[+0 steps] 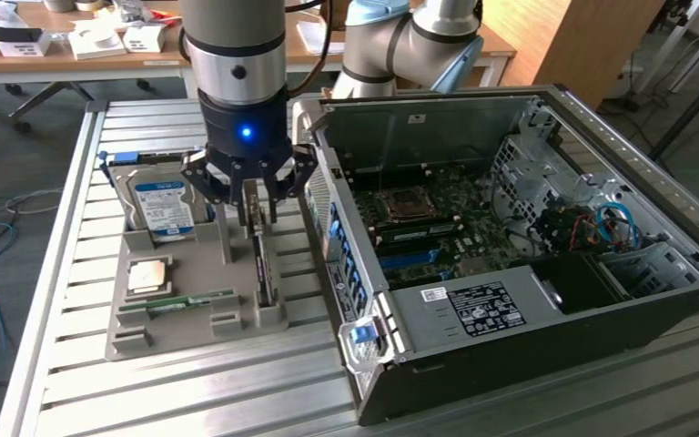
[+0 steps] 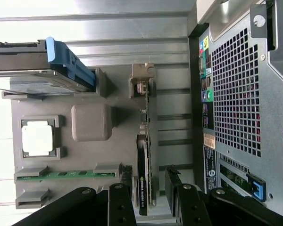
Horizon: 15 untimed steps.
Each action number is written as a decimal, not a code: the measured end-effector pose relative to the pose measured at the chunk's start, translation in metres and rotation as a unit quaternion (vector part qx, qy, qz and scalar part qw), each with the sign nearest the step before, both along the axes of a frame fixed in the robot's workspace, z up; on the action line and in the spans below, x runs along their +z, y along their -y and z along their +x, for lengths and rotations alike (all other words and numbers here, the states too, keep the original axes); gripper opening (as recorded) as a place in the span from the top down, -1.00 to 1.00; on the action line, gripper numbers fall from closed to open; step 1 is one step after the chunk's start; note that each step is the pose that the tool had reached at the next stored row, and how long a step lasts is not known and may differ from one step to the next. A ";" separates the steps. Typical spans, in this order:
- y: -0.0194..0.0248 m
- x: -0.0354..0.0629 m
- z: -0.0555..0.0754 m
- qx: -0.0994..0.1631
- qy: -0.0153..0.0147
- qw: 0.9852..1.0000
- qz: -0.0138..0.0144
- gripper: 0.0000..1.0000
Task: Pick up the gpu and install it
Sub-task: 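Pick up the gpu and move the gpu toward the slot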
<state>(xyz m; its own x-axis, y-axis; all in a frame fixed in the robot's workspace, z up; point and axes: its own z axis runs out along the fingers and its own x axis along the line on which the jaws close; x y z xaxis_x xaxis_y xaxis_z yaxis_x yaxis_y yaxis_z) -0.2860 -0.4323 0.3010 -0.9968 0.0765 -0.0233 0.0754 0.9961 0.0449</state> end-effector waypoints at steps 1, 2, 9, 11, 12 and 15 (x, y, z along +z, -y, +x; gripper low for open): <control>0.0000 0.0000 0.000 0.000 0.000 1.000 0.000 0.17; 0.0000 0.0000 0.000 0.000 0.000 1.000 0.000 0.17; 0.0000 -0.0029 0.000 0.000 0.000 1.000 0.000 0.17; 0.0000 -0.0042 0.000 0.000 0.000 1.000 0.000 0.17; 0.0000 -0.0051 0.000 0.000 0.000 1.000 0.000 0.17; 0.0000 -0.0085 0.000 0.000 0.000 1.000 0.000 0.17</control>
<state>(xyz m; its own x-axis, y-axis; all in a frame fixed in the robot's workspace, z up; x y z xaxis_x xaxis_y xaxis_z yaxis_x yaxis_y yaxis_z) -0.2860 -0.4323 0.2926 -0.9968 0.0765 -0.0233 0.0754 0.9961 0.0449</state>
